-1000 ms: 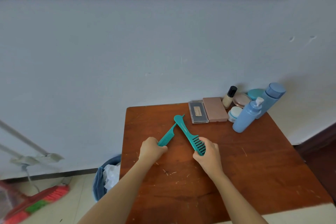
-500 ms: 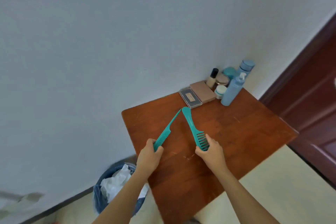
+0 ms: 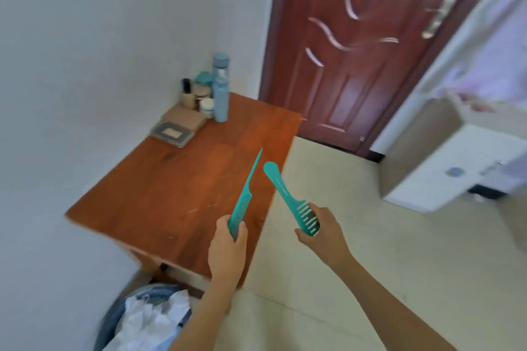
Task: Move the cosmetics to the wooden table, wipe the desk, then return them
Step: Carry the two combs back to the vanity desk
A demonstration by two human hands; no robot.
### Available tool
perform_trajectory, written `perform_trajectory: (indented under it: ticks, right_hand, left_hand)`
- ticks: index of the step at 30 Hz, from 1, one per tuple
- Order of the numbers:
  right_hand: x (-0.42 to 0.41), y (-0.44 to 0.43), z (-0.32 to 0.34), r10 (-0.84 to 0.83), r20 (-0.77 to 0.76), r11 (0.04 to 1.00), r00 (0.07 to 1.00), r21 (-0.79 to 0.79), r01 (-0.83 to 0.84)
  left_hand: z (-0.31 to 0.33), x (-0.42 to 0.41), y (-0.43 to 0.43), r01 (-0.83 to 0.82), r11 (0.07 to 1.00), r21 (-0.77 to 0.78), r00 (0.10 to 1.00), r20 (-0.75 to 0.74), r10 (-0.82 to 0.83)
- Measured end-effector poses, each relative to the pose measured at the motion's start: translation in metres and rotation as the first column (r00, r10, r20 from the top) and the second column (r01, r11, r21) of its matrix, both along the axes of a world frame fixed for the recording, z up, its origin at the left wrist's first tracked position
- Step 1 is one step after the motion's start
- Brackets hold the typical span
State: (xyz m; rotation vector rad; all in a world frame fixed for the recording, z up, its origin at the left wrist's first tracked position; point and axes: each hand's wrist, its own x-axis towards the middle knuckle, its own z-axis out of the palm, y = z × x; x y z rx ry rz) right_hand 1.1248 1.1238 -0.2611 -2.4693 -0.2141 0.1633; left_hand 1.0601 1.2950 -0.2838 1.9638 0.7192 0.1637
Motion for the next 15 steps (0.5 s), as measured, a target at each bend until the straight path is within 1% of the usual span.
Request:
perform_trajectory:
  ticks: [3,6,11,15]
  right_hand:
    - [-0.02,-0.043,0.004,-0.151,-0.019,0.988,0.988,0.012,0.151]
    - [-0.047,-0.092,0.004,-0.295,-0.026,0.955,0.955,0.031,0.295]
    - [-0.102,-0.182,0.006,-0.47,0.004,0.882,0.883,0.034,0.47]
    - [-0.152,-0.26,0.007,-0.581,0.03,0.813,0.813,0.058,0.579]
  left_hand:
    - [0.002,0.003,-0.039,0.104,0.995,-0.014,0.994,0.043,-0.103]
    - [0.001,0.002,-0.085,0.217,0.976,0.021,0.974,0.062,-0.217]
    - [0.005,-0.017,-0.174,0.406,0.911,0.065,0.909,0.074,-0.411]
    - [0.011,-0.044,-0.25,0.52,0.848,0.107,0.843,0.099,-0.529]
